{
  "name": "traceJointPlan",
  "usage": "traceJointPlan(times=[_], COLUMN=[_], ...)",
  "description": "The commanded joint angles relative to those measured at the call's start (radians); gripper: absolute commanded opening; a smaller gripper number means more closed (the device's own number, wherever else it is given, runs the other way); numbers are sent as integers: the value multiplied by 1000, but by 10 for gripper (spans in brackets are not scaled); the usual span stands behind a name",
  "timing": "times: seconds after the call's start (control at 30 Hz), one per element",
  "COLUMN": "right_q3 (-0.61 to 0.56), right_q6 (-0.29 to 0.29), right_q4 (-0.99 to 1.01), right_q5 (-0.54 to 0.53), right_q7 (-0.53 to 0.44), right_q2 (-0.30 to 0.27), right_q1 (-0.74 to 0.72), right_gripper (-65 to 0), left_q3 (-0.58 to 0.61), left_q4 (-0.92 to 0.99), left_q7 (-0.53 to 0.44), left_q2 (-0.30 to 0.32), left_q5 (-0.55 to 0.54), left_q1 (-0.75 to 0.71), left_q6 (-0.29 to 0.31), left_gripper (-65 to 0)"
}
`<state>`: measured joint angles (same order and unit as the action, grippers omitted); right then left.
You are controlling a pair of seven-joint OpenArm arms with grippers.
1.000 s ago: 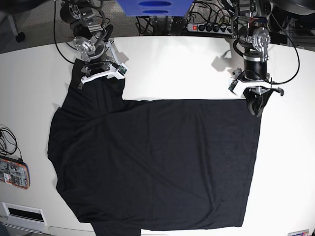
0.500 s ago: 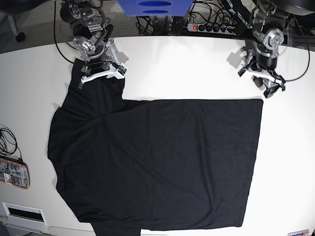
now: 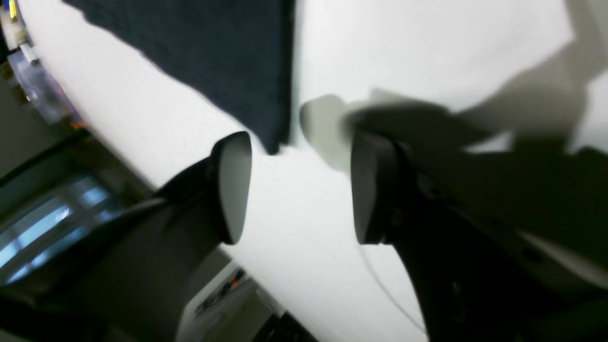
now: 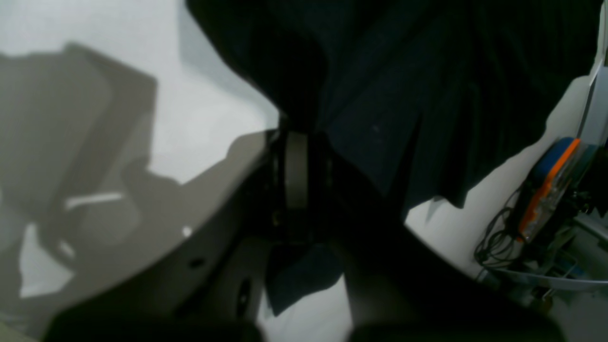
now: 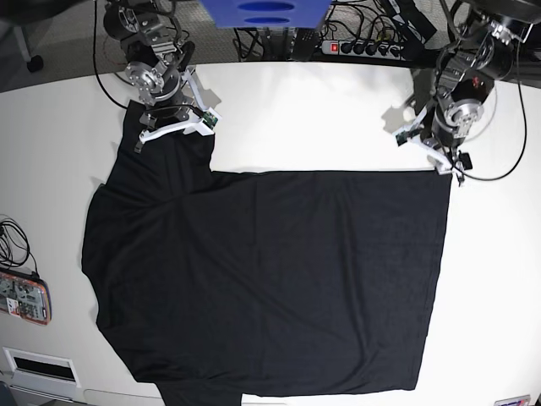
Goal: Fold the T-shirt properly
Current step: 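Grasp the shirt's shoulder edge with both grippers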
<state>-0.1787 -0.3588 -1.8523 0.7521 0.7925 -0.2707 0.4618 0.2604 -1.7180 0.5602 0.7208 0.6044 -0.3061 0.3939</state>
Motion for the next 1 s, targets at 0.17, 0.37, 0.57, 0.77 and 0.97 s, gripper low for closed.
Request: traceJointPlan(times=[0.17,0.37,0.57,0.77,0.97], right_q3=[0,2,0,-2,-2], right_q6=[-16,-16,-16,-16,-16], right_q4=[-30,-33,-33,-34,-34], right_q5=[-13,-13,-13,-13,-13], right_q7=[9,9,9,9,9], right_q2=[-5,-5,-3,-3,-3], right_q1=[5,5,5,5,5], right_gripper=[-650,-650,-650,-650,-650], left_q3=[126,182,187,184,179], left_q4=[180,203,198,232,253], left_q7=[7,7,7,5,5], left_q2=[15,-5,-10,-37,-65], left_q5=[-7,-7,-7,1,2], left_q1=[129,166,164,175,204], left_q6=[6,6,6,6,6], left_gripper=[-337,-337,-393,-650,-650])
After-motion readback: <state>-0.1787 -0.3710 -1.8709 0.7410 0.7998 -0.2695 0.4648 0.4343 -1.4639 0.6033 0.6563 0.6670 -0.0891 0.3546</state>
